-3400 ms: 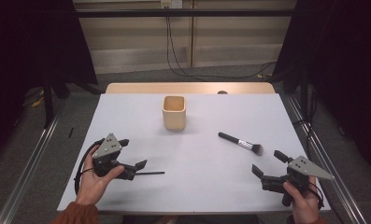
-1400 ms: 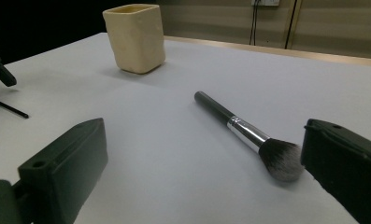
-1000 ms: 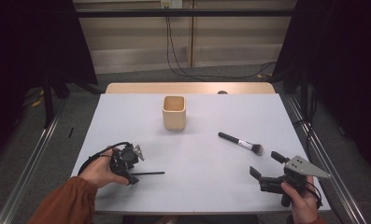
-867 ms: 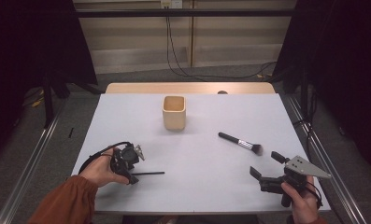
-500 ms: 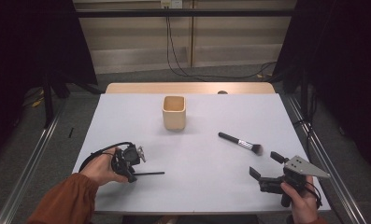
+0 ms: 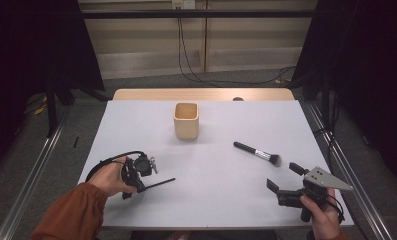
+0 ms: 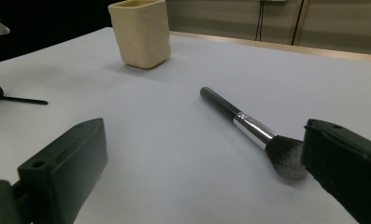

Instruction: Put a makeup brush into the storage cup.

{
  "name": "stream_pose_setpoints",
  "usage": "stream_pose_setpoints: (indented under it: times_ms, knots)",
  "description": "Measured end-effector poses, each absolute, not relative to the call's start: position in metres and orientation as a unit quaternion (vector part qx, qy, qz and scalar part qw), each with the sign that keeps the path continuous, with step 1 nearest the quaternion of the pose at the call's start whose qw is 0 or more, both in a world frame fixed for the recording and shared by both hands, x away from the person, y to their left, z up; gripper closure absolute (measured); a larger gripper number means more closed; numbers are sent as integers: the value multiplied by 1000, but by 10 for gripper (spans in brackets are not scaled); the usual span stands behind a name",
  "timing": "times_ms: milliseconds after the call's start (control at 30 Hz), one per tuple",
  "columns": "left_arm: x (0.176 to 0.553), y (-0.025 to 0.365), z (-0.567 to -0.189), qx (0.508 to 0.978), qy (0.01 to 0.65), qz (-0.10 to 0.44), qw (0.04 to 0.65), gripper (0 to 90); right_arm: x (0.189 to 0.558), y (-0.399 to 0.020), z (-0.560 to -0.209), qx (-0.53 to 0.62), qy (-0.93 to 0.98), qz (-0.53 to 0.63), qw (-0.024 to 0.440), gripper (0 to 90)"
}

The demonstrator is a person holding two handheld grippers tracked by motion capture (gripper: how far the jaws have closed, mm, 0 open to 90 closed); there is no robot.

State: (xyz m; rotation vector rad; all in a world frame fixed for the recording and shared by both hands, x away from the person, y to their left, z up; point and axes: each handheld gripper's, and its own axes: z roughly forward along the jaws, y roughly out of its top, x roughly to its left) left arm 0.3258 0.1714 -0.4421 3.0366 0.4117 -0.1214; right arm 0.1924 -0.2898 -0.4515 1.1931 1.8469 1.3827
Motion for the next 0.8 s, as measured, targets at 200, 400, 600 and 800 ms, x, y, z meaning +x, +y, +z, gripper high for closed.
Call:
stream_pose_setpoints:
  times_ms: [200, 400, 600, 800]
  knots:
    - [327, 175, -441, 987, 146, -46, 48, 860, 193, -290, -451, 443, 684, 512, 269, 5]
    - [328, 181, -440, 983, 167, -46, 67, 860, 193, -289, -452, 443, 685, 512, 269, 5]
    - [328, 191, -435, 973, 198, -47, 111, 860, 193, -290, -451, 444, 683, 513, 270, 5]
    - [331, 200, -426, 961, 218, -46, 165, 861, 193, -289, -451, 443, 684, 512, 271, 5]
